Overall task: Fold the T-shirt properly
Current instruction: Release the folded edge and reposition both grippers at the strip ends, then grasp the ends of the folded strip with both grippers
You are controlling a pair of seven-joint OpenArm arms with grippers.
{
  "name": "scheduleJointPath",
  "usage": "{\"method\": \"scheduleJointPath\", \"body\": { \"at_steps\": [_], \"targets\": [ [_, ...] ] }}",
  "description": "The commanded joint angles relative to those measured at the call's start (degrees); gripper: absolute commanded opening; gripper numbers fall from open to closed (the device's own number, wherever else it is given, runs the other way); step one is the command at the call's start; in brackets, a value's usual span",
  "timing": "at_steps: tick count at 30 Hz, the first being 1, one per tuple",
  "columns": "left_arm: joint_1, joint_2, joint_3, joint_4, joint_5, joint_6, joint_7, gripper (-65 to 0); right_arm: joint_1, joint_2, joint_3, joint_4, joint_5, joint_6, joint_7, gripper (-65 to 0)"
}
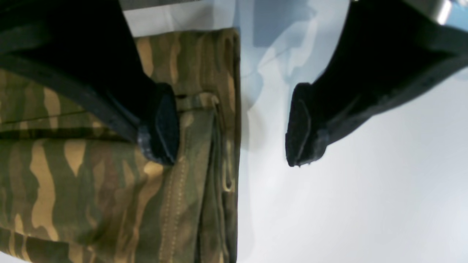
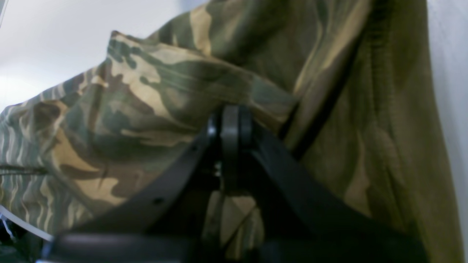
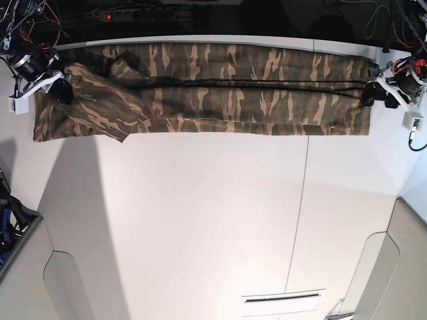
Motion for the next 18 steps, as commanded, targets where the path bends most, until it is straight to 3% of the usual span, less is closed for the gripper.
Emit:
{"method": "scheduleJointPath", "body": {
  "at_steps": [1,9,18],
  "targets": [
    [-0.09,-0.70,-0.46,0.37,-0.57,0.17,-0.98,-17.7,0.26,0.76,0.26,0.52,0.46,-0.02,-0.20,-65.0],
    [-0.09,2.32,-0.37,-1.16,-2.51,-0.35,1.03,-17.7,0.26,0.76,0.26,0.52,0.48,-0.02,-0.37,-65.0],
    [-0.09,4.33,-0.37,-1.16,-10.80,-5.86,6.45,-17.8,0.26,0.79,0.26,0.52,2.10,-0.02,-0.87,-65.0]
  ]
}}
